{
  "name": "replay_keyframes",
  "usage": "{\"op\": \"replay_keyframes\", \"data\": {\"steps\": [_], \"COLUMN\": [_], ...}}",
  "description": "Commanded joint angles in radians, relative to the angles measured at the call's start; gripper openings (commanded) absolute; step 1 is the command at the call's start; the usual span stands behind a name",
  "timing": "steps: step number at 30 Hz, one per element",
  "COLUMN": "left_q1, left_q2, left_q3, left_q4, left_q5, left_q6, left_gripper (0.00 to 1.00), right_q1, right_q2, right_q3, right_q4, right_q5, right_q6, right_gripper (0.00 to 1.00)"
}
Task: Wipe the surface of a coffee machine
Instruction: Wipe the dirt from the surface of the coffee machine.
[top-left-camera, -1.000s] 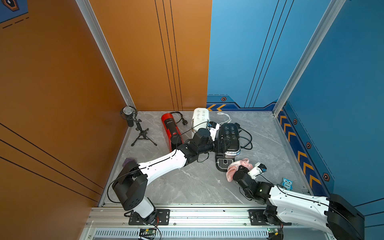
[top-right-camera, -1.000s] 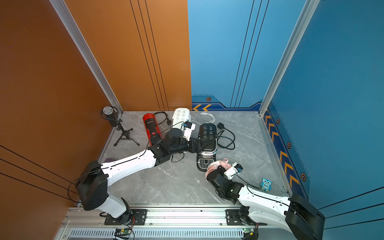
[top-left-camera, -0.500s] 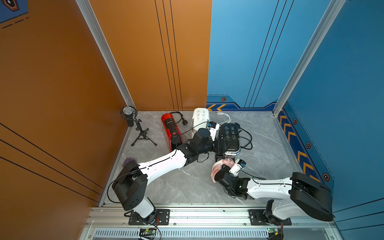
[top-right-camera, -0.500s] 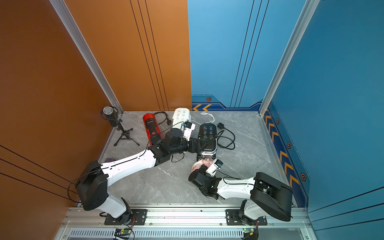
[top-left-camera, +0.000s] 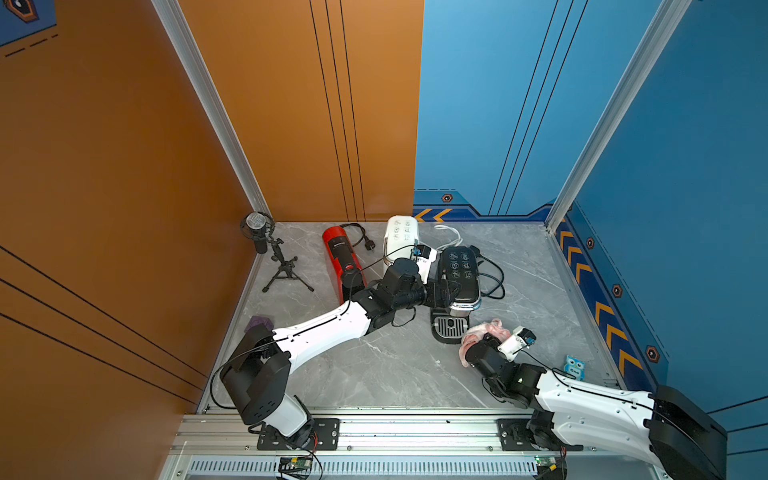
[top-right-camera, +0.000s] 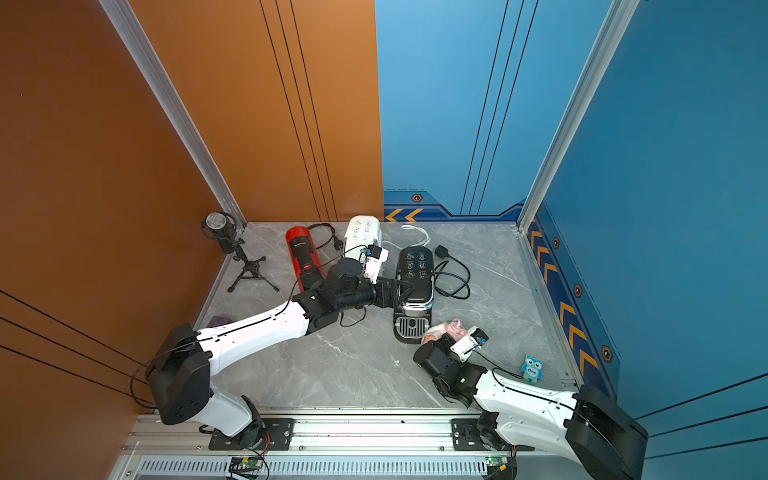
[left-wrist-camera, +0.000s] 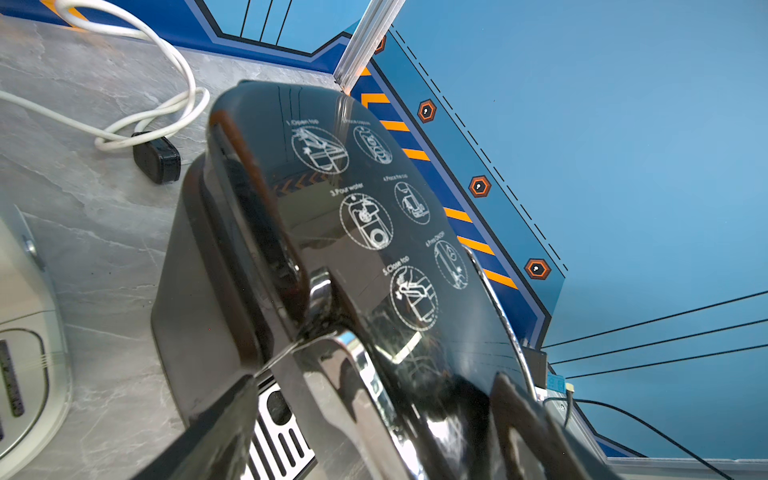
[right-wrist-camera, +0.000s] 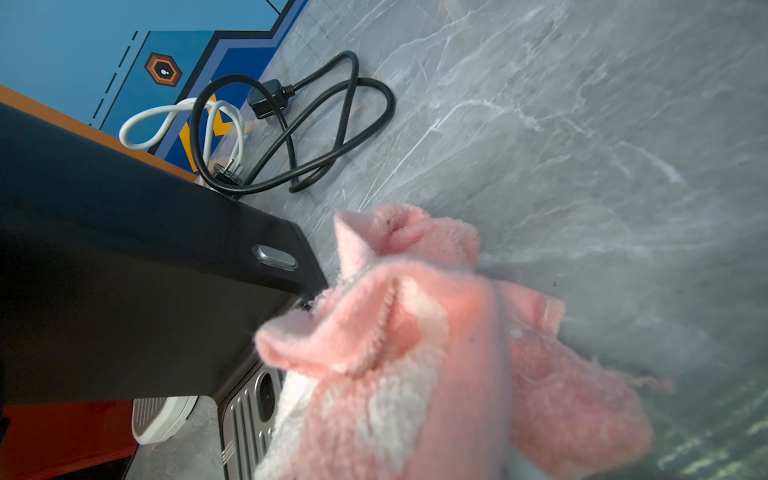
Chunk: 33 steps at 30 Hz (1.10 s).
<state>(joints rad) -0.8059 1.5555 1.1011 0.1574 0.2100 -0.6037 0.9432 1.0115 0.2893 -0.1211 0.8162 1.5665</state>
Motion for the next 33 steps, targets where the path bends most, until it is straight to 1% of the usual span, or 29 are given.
{"op": "replay_keyframes", "data": {"steps": [1,8,11,14,17,19,22,26,29,31,33], "left_q1": [0.002,-0.006,-0.009,-0.003,0.004,0.010,0.024,0.052,0.074,0.089,0.111], "left_q2": [0.049,0.067,0.060,0.028,-0.018,-0.049,-0.103,-0.213,-0.328,-0.420,-0.512], "left_q3": [-0.061,-0.062,-0.056,-0.059,-0.064,-0.064,-0.064,-0.104,-0.116,-0.130,-0.139], "left_q4": [-0.261,-0.247,-0.252,-0.268,-0.281,-0.295,-0.328,-0.406,-0.489,-0.549,-0.613], "left_q5": [-0.041,-0.039,-0.037,-0.047,-0.047,-0.047,-0.045,-0.048,-0.075,-0.116,-0.158], "left_q6": [0.024,0.010,0.013,0.022,0.033,0.041,0.056,0.073,0.100,0.119,0.135], "left_gripper": [0.87,0.87,0.87,0.88,0.88,0.88,0.89,0.91,0.93,0.97,1.00], "right_q1": [0.022,0.124,0.171,0.191,0.204,0.202,0.187,0.189,0.204,0.226,0.267], "right_q2": [0.017,0.218,0.267,0.283,0.260,0.229,0.144,0.000,-0.054,-0.038,0.010], "right_q3": [0.049,0.166,0.200,0.253,0.256,0.243,0.190,0.181,0.242,0.316,0.395], "right_q4": [-0.023,0.103,0.147,0.078,0.015,-0.053,-0.130,-0.272,-0.331,-0.379,-0.421], "right_q5": [0.013,-0.022,-0.028,-0.031,-0.032,-0.026,-0.026,-0.009,-0.021,-0.028,-0.014], "right_q6": [-0.082,-0.088,-0.080,-0.090,-0.105,-0.091,-0.075,-0.123,-0.227,-0.292,-0.337], "right_gripper": [0.00,0.00,0.00,0.00,0.00,0.00,0.00,0.00,0.00,0.00,0.00]}}
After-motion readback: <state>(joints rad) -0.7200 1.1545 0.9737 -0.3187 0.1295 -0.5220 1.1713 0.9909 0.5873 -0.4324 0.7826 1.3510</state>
